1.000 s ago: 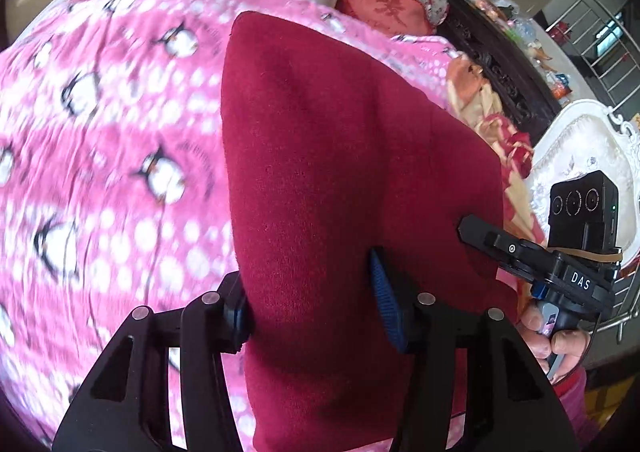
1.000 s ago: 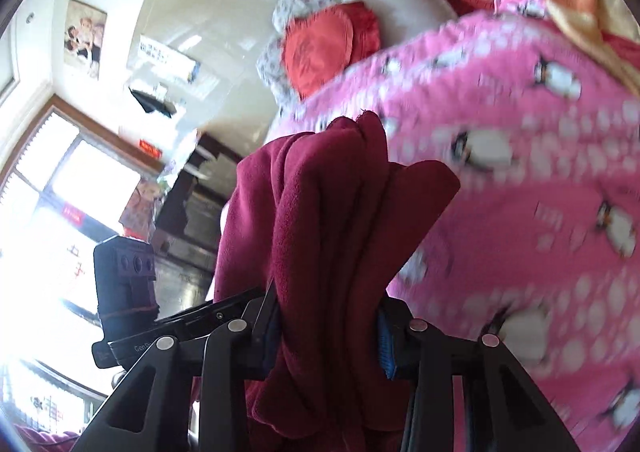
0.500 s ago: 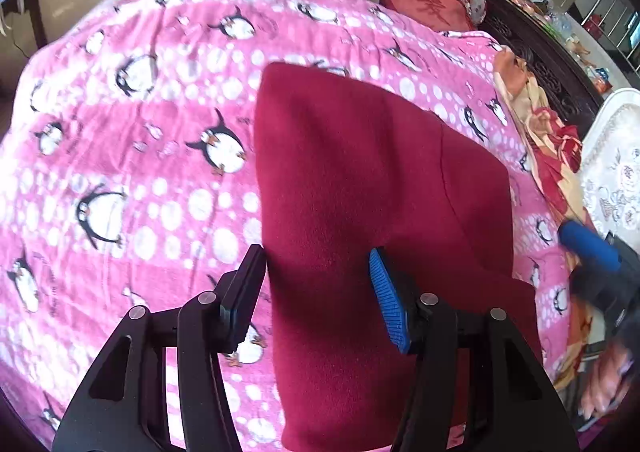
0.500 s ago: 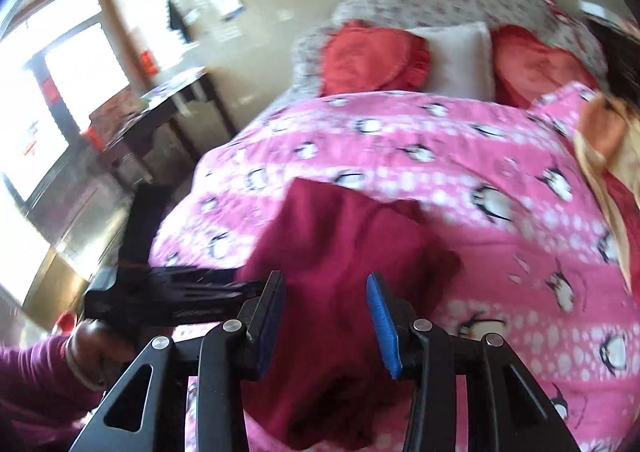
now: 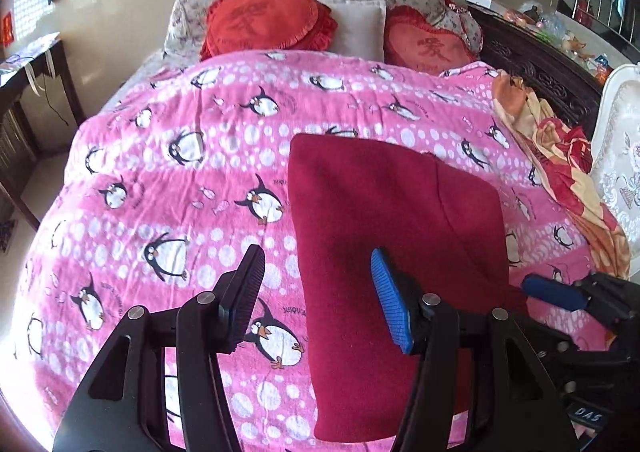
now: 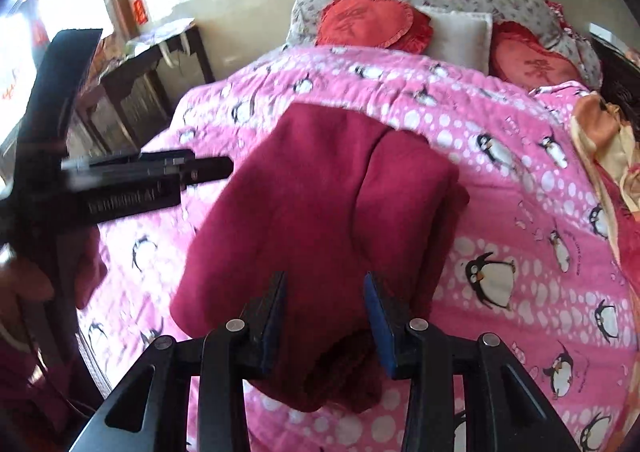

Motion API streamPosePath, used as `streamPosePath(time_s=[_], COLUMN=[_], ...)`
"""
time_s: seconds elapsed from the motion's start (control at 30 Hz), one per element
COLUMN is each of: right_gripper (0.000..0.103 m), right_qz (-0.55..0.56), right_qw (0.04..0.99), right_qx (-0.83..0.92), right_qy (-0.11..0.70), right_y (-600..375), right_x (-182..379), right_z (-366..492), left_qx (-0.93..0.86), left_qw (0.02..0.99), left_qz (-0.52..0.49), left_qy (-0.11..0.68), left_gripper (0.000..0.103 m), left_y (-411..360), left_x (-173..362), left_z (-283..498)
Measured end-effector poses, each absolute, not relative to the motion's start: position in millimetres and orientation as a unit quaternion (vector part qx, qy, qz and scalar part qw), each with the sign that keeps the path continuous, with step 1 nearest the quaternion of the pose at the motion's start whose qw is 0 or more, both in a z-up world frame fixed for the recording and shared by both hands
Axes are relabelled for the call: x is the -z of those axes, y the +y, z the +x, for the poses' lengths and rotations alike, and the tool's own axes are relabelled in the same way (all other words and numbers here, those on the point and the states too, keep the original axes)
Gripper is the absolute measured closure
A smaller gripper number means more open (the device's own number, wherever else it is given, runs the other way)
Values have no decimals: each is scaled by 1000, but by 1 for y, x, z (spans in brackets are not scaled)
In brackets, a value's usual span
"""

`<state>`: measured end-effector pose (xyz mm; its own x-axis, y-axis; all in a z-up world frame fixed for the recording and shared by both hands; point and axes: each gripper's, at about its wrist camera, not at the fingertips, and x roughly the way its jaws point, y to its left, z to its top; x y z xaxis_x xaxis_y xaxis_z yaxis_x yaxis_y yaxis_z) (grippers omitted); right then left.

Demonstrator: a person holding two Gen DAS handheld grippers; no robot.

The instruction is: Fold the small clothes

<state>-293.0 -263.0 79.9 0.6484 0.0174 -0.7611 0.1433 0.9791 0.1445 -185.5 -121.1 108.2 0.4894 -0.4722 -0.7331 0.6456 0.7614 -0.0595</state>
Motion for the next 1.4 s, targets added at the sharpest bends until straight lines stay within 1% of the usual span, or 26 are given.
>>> streamPosePath(time_s=[0.07, 0.27, 0.4, 0.5, 0.53, 0.57, 1.4], right_gripper=[55, 55, 54, 48, 44, 43, 41], right_qz=[92, 88, 112, 121, 125, 131, 155], right_qw=[910, 914, 912, 908, 908, 907, 901], right_qx=[53, 105, 127, 144, 147, 147, 148], right_qy=[401, 382, 375, 373, 372, 371, 378], right_y=[-257, -247, -245, -243, -243, -242, -253], right_x=[-92, -112, -116, -117, -116, -116, -109], right_z=[-296, -296, -303, -305, -305, -306, -311], left_qx=[323, 307, 309, 307, 307, 307, 305], left_qw=[860, 871, 870, 873, 874, 874, 876], left_qz=[106, 99, 100, 103, 103, 102, 121], left_qy=[380, 370, 372, 364, 363, 363, 354], left_gripper=[48, 48, 48, 48, 48, 48, 48], left_y=[-117, -107, -103, -99, -98, -98, -99], left_x=[-112, -120, -123, -125, -125, -126, -126], left_z=[-188, -197, -203, -209, -211, -212, -221])
